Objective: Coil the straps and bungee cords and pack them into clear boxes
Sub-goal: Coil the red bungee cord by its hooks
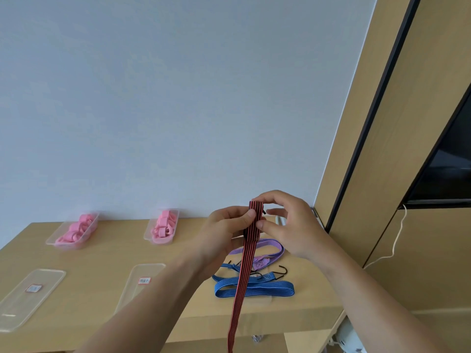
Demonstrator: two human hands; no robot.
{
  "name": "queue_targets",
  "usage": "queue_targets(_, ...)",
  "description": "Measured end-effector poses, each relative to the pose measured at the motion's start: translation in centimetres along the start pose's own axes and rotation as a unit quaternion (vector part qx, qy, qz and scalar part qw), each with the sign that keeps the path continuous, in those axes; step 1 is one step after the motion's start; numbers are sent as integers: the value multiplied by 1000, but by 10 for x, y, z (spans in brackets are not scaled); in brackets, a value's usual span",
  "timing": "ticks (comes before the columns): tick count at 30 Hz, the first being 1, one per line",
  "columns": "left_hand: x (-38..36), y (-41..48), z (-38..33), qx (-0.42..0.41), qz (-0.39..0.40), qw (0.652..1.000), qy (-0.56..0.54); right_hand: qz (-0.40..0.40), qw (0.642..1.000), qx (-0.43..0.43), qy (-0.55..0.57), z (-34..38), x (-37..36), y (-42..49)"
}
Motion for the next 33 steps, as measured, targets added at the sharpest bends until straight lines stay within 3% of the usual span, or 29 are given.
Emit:
queue_targets(10,-18,-4,22,89,13,994,-57,-119,992,25,46,8,21,6)
queue_targets(18,-22,-3,22,85,9,995,-45,-183,982,43,16,9,19,-2)
queue_targets(33,-17,-5,8,93,10,989,-112,-141,955,234,-118,31,-7,-33)
Point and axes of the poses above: each hand's wrist, its own y-axis towards the middle knuckle, its own x-axis out of the back of the hand, z = x × y, the point moved 6 cm from there along y, towards the middle knuckle, and after that the axes turned 9 degrees about x, right-handed, at the moved point
